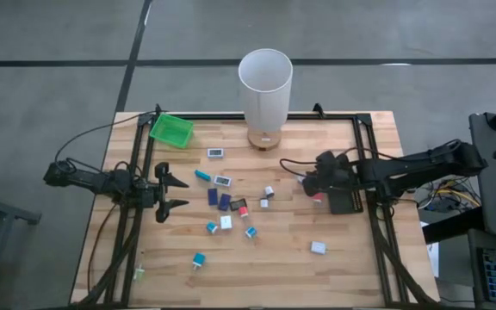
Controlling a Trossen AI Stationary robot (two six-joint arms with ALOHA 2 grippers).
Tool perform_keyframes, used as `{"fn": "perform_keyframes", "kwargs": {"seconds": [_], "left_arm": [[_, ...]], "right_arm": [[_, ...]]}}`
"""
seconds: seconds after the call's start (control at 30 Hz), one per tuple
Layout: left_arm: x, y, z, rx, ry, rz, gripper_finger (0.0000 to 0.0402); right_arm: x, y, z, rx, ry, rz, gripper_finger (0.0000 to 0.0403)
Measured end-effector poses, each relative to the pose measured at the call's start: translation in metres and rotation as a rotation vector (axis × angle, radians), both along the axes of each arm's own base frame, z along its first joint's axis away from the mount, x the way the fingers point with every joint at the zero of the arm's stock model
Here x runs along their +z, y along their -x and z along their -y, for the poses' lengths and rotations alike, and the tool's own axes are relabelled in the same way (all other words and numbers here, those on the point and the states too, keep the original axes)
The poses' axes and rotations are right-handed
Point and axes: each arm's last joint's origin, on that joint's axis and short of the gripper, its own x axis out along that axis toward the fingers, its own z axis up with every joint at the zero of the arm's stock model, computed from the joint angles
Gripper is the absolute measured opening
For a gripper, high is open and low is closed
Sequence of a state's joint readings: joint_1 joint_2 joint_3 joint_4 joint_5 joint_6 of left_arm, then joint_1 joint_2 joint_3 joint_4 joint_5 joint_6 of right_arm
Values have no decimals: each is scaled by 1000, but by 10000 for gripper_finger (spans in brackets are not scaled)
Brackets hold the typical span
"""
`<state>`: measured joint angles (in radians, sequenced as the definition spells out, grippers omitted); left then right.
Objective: Pick & Place Office items
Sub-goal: Put the violet charger adapter into the black bin
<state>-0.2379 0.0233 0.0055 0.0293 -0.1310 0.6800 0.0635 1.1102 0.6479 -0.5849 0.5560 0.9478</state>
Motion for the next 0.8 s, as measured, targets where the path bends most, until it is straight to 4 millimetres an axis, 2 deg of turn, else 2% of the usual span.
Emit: {"fn": "perform_keyframes", "kwargs": {"seconds": [0.27,0.4,0.8], "left_arm": [[0,0,0,0,0,0,257],[0,0,0,0,0,0,257],[0,0,0,0,0,0,257]], "right_arm": [[-17,-15,-2,83,29,-94,199],[-27,-22,-4,147,-19,-133,199],[-44,-32,-5,224,-1,-217,199]]}}
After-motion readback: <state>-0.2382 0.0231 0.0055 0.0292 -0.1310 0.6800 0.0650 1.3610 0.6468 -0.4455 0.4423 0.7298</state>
